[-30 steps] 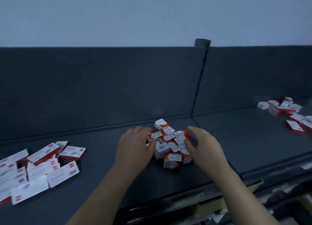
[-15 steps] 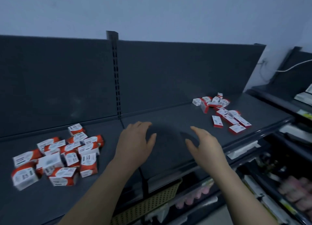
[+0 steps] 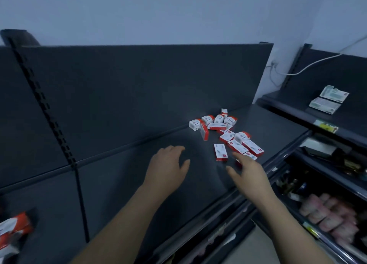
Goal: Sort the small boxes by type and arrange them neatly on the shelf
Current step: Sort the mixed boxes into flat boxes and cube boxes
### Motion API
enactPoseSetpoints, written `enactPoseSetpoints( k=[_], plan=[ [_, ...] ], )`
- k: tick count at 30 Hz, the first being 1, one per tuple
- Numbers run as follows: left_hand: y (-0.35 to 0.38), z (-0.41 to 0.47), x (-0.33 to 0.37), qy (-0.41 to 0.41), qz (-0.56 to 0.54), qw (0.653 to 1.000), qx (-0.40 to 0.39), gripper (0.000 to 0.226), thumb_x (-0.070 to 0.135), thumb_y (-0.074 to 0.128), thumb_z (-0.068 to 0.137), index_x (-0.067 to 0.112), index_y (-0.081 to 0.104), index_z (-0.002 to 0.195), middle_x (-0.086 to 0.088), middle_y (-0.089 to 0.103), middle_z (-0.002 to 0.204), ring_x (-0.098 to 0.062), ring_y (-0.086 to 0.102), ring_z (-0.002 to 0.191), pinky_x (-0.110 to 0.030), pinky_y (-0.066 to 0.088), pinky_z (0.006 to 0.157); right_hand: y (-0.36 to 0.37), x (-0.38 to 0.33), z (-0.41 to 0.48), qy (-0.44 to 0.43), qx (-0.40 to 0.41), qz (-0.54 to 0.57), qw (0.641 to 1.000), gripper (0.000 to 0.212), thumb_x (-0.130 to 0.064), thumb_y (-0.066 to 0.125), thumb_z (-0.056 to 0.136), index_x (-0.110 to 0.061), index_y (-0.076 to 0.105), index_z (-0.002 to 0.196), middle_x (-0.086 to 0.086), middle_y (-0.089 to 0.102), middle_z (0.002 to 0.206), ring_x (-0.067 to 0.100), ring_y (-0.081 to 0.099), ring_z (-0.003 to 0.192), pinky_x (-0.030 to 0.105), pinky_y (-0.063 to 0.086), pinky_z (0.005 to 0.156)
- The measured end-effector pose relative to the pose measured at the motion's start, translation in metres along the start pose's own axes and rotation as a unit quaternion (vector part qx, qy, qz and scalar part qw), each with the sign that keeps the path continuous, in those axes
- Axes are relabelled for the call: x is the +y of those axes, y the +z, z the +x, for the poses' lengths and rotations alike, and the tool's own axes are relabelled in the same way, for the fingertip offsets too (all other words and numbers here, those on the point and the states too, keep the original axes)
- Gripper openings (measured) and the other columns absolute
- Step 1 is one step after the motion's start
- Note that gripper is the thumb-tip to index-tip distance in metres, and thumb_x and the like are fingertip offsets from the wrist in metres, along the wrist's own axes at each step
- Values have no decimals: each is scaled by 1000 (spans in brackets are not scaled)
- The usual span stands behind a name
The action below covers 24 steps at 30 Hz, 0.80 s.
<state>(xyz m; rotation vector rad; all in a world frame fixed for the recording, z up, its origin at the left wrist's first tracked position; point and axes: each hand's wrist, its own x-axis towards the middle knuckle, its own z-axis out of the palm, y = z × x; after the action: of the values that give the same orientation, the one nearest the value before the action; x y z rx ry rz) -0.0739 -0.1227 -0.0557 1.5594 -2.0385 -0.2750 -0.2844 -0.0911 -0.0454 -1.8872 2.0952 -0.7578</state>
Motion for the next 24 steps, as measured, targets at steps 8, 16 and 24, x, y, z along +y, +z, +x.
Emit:
enactPoseSetpoints(
  k=[8, 16, 24],
  plan=[
    [55, 65, 30, 25, 1, 993, -117, 56, 40, 59, 89, 23, 42, 139, 3, 46, 139, -14, 44, 125, -31, 39, 105, 0, 64, 46, 45, -17, -27, 998, 38, -29, 65, 86, -20, 58, 123, 2, 61, 122, 20, 55, 104, 26, 38, 76],
    [104, 118, 50, -4, 20, 970, -243, 88, 48, 67, 81, 21, 19, 150, 3, 19, 158, -17, 16, 145, -37, 21, 118, 4, 104, 82, 50, -50, -67, 995, 73, -60, 64, 75, -20, 48, 135, -2, 55, 128, 19, 45, 120, 33, 43, 97],
    [112, 100, 47, -94, -41, 982, -158, 95, 49, 77, 68, 19, 32, 146, 3, 35, 143, -15, 37, 130, -29, 34, 108, 3, 109, 88, 0, -102, 14, 995, 91, -58, 76, 64, -24, 38, 140, -9, 37, 138, 12, 45, 119, 28, 42, 94]
  ],
)
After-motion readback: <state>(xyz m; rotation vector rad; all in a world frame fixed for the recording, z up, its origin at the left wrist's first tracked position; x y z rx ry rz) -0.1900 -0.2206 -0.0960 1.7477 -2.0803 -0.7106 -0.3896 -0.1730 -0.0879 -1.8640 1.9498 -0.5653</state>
